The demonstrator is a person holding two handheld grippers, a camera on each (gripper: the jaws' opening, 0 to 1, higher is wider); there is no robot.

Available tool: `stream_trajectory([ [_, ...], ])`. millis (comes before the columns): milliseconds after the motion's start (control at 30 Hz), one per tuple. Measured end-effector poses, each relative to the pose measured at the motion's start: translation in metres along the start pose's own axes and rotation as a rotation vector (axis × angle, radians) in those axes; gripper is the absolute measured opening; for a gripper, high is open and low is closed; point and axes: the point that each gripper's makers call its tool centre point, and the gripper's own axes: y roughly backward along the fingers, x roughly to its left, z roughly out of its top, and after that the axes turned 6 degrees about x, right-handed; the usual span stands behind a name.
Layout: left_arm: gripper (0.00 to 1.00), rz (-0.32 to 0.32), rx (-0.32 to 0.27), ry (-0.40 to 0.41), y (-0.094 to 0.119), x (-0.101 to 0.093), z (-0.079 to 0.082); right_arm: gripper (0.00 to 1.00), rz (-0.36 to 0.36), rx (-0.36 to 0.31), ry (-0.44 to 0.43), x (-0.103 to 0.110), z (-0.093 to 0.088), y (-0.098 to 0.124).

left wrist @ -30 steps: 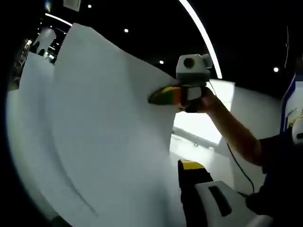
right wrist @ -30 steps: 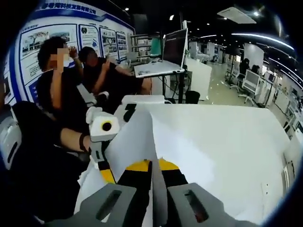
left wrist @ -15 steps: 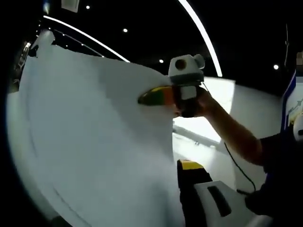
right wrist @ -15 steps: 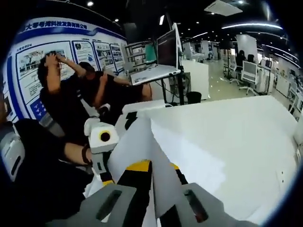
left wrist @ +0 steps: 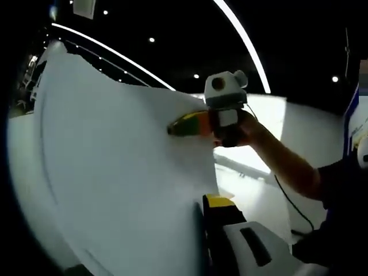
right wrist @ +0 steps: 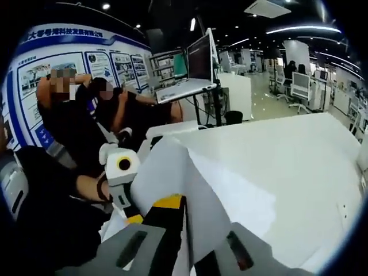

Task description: Organize the stack of printing papers by aligning and flattening the scattered papers on the table

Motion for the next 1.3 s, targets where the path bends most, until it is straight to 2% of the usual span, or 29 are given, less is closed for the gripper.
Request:
stream_trajectory([
  [133, 0.11, 0.004, -0.002, -0.004, 0.000, 0.001, 0.000, 0.02, -0.011, -0.013, 0.009, -0.001, 0.001, 0.002],
  [267, 0.10, 0.006, -0.009, 0.003, 0.001, 0.002, 0.001, 0.11, -0.080, -0.062, 0.049, -0.011, 0.007, 0.010],
  [367, 0.10, 0.006, -0.009, 0.004, 0.001, 0.002, 0.001, 0.19, -0.096, -0.094, 0.025, -0.016, 0.009, 0.017],
  [500, 0.10, 0.006, -0.011, 0.018, 0.001, 0.002, 0.001, 0.24, -0.118, -0.131, 0.009, -0.021, 0.009, 0.024],
  [633, 0.10, 0.004, -0.011, 0.023, 0.001, 0.002, 0.001, 0.39, -0.105, -0.168, -0.076, -0.023, 0.009, 0.024],
  [733, 0.10, 0.006, -0.011, 0.025, 0.001, 0.002, 0.001, 0.44, -0.109, -0.188, -0.089, -0.026, 0.010, 0.025],
  [933, 0.10, 0.006, -0.011, 0.030, 0.002, 0.002, 0.001, 0.65, -0.164, -0.225, -0.108, -0.035, 0.012, 0.029],
  [1033, 0.10, 0.006, -0.012, 0.031, 0.002, 0.002, 0.001, 0.76, -0.180, -0.264, -0.138, -0.036, 0.015, 0.033],
  [1133, 0.10, 0.006, -0.013, 0.034, 0.002, 0.003, 0.001, 0.86, -0.183, -0.333, -0.209, -0.040, 0.019, 0.044],
  [1200, 0.11, 0.005, -0.014, 0.036, 0.002, 0.003, 0.001, 0.90, -0.198, -0.366, -0.226, -0.041, 0.021, 0.051],
  [1300, 0.11, 0.004, -0.015, 0.039, 0.002, 0.003, 0.001, 0.90, -0.219, -0.399, -0.238, -0.036, 0.021, 0.057],
])
